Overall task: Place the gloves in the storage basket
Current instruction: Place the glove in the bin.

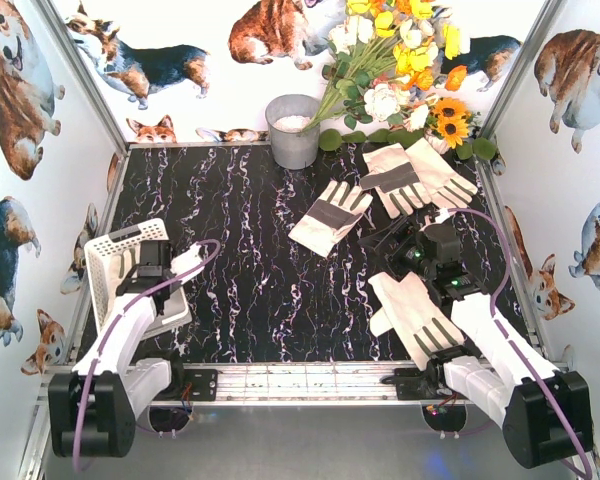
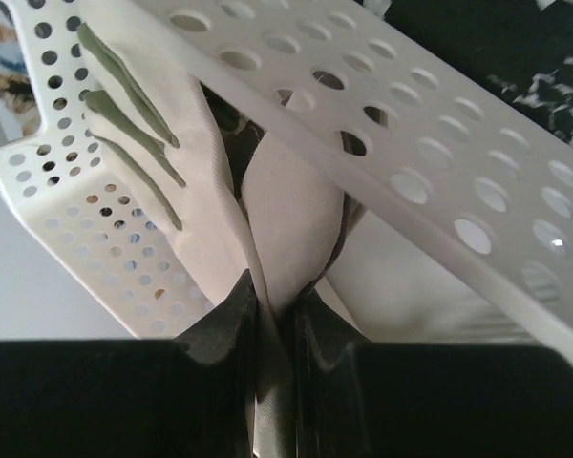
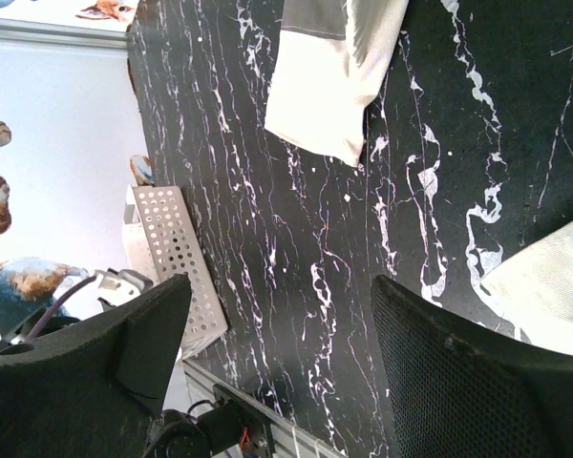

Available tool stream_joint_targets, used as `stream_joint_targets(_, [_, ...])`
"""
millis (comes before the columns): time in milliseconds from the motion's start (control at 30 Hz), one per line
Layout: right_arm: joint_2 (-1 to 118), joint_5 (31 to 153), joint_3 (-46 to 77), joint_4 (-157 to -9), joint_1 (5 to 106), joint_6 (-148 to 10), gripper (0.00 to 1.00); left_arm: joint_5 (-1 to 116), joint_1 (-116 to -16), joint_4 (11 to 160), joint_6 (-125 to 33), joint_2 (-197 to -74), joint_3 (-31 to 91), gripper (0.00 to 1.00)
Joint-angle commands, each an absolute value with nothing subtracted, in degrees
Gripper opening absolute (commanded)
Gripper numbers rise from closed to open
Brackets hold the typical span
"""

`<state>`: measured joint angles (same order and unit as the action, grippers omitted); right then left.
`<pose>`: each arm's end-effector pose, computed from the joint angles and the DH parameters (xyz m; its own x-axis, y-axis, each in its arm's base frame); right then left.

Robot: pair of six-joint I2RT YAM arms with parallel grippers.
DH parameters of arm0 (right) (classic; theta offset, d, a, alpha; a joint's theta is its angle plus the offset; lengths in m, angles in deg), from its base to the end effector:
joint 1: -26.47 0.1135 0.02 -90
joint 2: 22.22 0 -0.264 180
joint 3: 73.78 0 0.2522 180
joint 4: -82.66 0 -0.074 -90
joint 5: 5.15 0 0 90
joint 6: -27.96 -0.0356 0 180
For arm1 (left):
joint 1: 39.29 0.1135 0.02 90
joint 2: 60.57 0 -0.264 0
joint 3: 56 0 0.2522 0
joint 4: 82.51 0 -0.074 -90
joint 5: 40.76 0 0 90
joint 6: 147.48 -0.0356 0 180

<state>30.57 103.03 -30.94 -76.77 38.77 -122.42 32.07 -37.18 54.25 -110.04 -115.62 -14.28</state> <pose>0.1946 0.0538 0.2254 -0.6495 0.7037 -0.2880 0.2015 0.5245 0.8272 0.1732 0.0169 0.1816 -0.6640 0.7347 -0.1393 0.5420 0.6012 0.5872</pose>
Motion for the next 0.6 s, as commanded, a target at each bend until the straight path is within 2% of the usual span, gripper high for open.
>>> stream_joint_targets(0, [31.45, 102.72, -30.67, -80.79, 38.61, -122.34, 0.78, 33.23, -39.11, 55.26, -106.12, -118.31, -11.38, 0.00])
stream_joint_targets(267, [33.57, 103.75, -28.13, -80.30, 38.66, -121.32, 0.78, 30.88, -39.28, 61.46, -105.90, -122.68, -12.44, 0.00])
stream_joint_targets(400, [33.53, 103.27, -28.21, -80.07, 38.61, -121.01, 0.77, 31.93, -39.38, 61.01, -102.30, -123.01, -10.99, 0.20])
stream_joint_targets(567, [33.09, 103.39, -29.31, -80.37, 38.62, -121.54, 0.77, 31.66, -39.37, 59.23, -100.71, -124.51, -8.61, 0.55])
